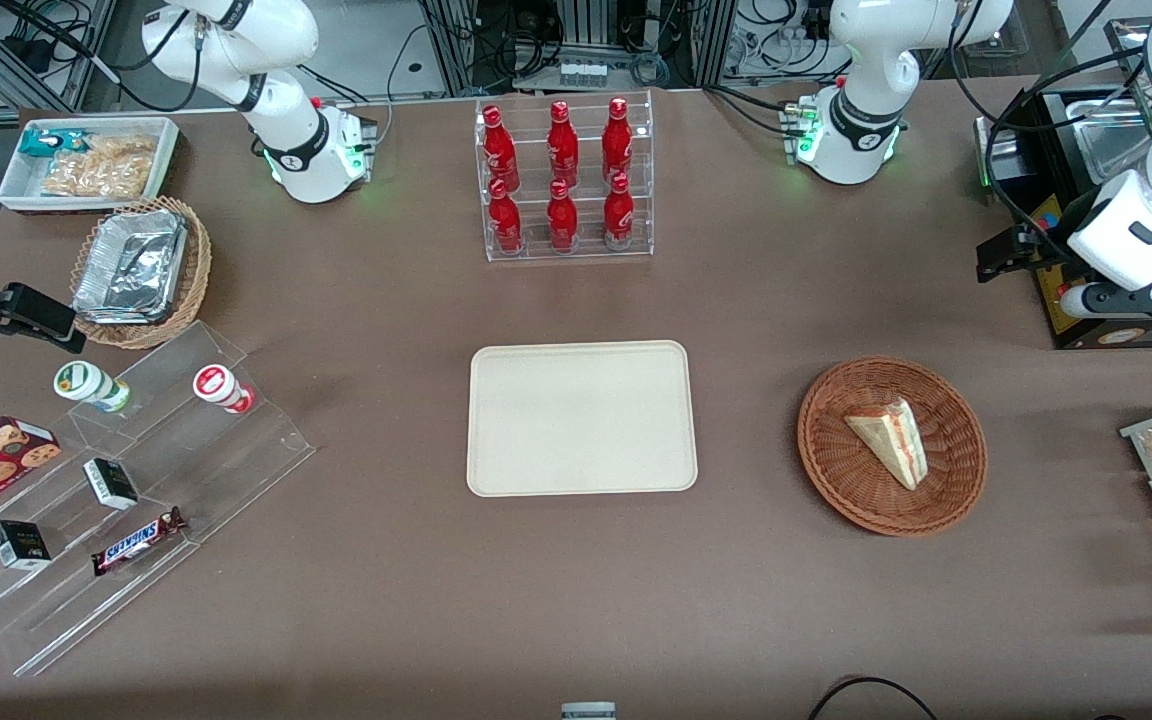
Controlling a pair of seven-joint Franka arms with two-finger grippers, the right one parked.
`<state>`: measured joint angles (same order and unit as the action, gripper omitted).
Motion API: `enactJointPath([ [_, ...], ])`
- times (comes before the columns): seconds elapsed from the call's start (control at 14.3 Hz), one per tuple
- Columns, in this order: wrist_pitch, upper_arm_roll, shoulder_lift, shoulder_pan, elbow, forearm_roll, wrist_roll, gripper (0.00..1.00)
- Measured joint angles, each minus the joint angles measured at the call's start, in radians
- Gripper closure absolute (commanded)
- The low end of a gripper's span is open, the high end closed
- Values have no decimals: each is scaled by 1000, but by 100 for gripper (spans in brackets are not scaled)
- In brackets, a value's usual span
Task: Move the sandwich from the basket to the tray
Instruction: 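Move the left gripper over the wicker basket toward the wrapped sandwich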
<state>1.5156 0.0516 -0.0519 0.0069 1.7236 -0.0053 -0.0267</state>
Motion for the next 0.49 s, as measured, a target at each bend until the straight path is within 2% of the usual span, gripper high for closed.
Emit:
enactJointPath([
  [0.49,2,0,55,27,5,-1,2,0],
])
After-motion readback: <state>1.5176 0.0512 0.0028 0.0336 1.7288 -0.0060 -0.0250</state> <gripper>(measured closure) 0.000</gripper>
